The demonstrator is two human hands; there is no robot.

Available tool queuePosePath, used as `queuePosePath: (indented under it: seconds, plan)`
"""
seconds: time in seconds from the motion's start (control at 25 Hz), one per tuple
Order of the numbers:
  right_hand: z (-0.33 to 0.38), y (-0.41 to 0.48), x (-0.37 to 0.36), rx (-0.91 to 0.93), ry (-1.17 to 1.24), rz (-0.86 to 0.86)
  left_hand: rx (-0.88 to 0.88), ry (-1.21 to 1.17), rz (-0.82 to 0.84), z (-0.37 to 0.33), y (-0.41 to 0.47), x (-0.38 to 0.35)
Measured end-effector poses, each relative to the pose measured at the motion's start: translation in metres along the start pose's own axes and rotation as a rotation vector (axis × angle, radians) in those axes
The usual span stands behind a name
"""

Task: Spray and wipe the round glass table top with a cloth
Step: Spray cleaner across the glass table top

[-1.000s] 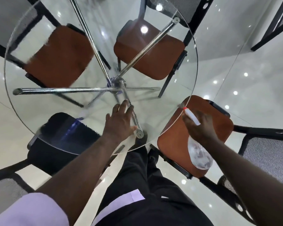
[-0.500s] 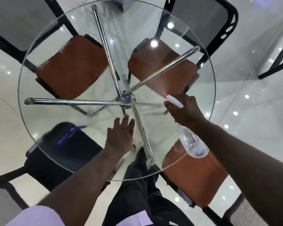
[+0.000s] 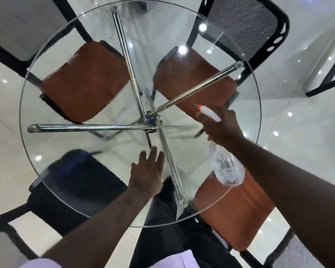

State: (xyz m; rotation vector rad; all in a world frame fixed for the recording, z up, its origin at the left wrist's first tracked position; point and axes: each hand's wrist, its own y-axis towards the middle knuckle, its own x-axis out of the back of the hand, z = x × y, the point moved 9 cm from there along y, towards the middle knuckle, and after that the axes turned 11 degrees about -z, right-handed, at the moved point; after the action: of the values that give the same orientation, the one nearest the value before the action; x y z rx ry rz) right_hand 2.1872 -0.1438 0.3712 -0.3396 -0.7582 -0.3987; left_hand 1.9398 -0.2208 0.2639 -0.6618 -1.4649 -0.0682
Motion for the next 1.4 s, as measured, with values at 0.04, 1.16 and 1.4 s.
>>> queuePosePath:
  seconds: [0.04,1.16,1.4]
  plan:
    - [-0.023,-0.004,0.014,-0.097,0.058,-0.024,0.000,0.007,0.001,0.000,0.000,0.000]
    - [-0.195,-0.063,0.123,-0.273,0.182,-0.094,-0.104,0.027,-0.003,-0.136,0.114,0.037]
    - [-0.133,0.045,0.113,-0.170,0.088,-0.043,-0.126,0.129,0.009,-0.118,0.162,0.043]
